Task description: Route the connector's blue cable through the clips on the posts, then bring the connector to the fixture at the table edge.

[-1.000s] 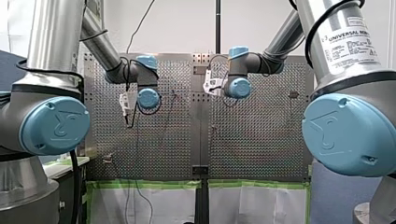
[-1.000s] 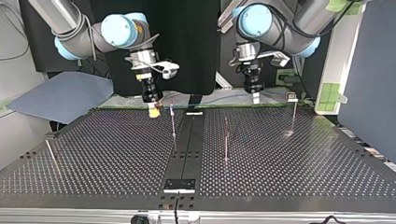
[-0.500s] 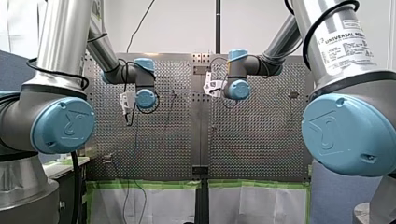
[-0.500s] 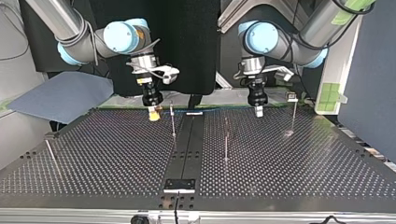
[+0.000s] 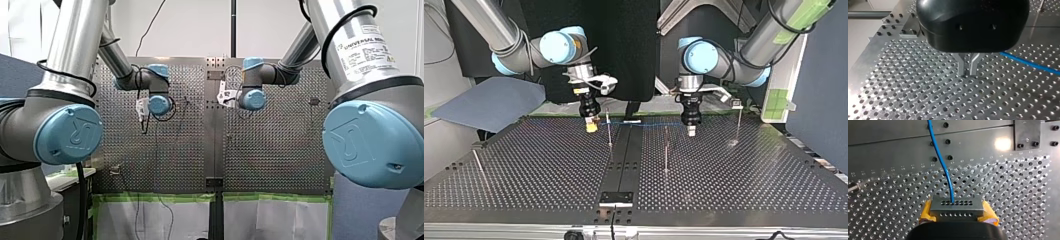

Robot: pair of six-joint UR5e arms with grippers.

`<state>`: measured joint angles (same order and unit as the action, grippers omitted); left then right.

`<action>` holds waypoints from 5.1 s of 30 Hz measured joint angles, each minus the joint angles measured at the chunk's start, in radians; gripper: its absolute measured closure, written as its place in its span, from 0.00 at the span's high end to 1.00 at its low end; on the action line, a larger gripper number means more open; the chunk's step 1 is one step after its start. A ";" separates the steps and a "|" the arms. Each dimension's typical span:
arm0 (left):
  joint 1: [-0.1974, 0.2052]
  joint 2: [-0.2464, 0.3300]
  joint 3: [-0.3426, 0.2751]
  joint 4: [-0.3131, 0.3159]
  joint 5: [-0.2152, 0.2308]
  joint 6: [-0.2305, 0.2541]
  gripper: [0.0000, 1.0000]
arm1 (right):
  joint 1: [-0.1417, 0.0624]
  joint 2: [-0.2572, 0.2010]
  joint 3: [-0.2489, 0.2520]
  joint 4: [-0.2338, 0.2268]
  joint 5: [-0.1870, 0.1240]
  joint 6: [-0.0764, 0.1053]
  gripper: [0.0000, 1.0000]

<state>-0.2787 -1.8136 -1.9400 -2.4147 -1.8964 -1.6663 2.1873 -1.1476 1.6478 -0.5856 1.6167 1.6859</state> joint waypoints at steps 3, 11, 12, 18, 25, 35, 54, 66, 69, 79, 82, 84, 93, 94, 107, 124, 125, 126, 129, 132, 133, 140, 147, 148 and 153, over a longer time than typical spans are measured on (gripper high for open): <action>0.002 -0.001 0.024 -0.016 0.005 0.001 0.14 | -0.002 0.004 -0.005 0.000 -0.001 0.000 0.00; 0.008 -0.024 0.045 -0.031 0.016 0.008 0.14 | -0.005 0.010 -0.008 0.000 -0.001 0.001 0.00; 0.008 -0.029 0.046 -0.031 0.016 0.010 0.14 | -0.006 0.010 -0.008 0.000 -0.001 0.001 0.00; 0.012 -0.048 0.059 -0.030 0.018 0.017 0.16 | -0.009 0.012 -0.009 -0.001 -0.001 0.000 0.00; 0.022 -0.050 0.099 -0.048 0.026 0.017 0.16 | -0.012 0.014 -0.010 -0.007 -0.001 0.001 0.00; 0.035 -0.053 0.121 -0.059 0.049 0.016 0.16 | -0.023 0.017 -0.017 -0.010 -0.004 0.002 0.00; 0.074 -0.135 0.217 -0.113 0.112 -0.008 0.19 | -0.047 0.059 -0.056 -0.002 -0.022 0.002 0.00; 0.092 -0.144 0.240 -0.106 0.124 -0.019 0.22 | -0.069 0.085 -0.096 0.006 -0.038 0.003 0.00; 0.094 -0.144 0.241 -0.106 0.124 -0.019 0.22 | -0.071 0.106 -0.117 0.017 -0.042 0.003 0.00; 0.094 -0.144 0.241 -0.110 0.141 -0.017 0.22 | -0.075 0.142 -0.184 0.038 -0.064 0.008 0.00; 0.094 -0.144 0.241 -0.110 0.146 -0.016 0.22 | -0.075 0.150 -0.203 0.046 -0.072 0.009 0.00; 0.094 -0.144 0.241 -0.111 0.149 -0.016 0.22 | -0.075 0.156 -0.219 0.053 -0.076 0.009 0.00; 0.094 -0.144 0.241 -0.113 0.152 -0.016 0.22 | -0.079 0.174 -0.256 0.072 -0.084 0.009 0.00; 0.094 -0.144 0.241 -0.113 0.152 -0.016 0.22 | -0.079 0.176 -0.260 0.075 -0.085 0.009 0.00; 0.090 -0.143 0.241 -0.117 0.138 -0.011 0.69 | -0.079 0.183 -0.269 0.089 -0.087 0.008 0.00; 0.094 -0.143 0.240 -0.193 0.137 -0.030 1.00 | -0.077 0.183 -0.269 0.104 -0.087 0.005 0.00; 0.094 -0.143 0.240 -0.200 0.146 -0.035 1.00 | -0.077 0.183 -0.269 0.105 -0.087 0.005 0.00; 0.093 -0.143 0.240 -0.206 0.153 -0.039 1.00 | -0.077 0.183 -0.269 0.106 -0.087 0.005 0.00; 0.088 -0.143 0.239 -0.227 0.165 -0.051 1.00 | -0.077 0.183 -0.269 0.107 -0.087 0.004 0.00; 0.083 -0.141 0.232 -0.251 0.169 -0.058 1.00 | -0.077 0.183 -0.269 0.108 -0.087 0.004 0.00; 0.082 -0.139 0.227 -0.258 0.168 -0.059 1.00 | -0.077 0.183 -0.269 0.108 -0.087 0.003 0.00; 0.079 -0.110 0.172 -0.261 0.160 -0.085 1.00 | -0.079 0.183 -0.269 0.109 -0.087 0.003 0.00; 0.077 -0.079 0.134 -0.247 0.173 -0.112 1.00 | -0.078 0.183 -0.269 0.112 -0.087 0.002 0.00; 0.075 -0.071 0.126 -0.242 0.180 -0.118 1.00 | -0.078 0.183 -0.269 0.113 -0.087 0.002 0.00; 0.070 -0.030 0.091 -0.228 0.220 -0.152 1.00 | -0.077 0.183 -0.268 0.115 -0.087 0.001 0.00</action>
<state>-0.2082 -1.8441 -1.8490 -2.6423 -1.6769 -1.8180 2.1103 -0.9643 1.3794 -0.4701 1.5295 1.6864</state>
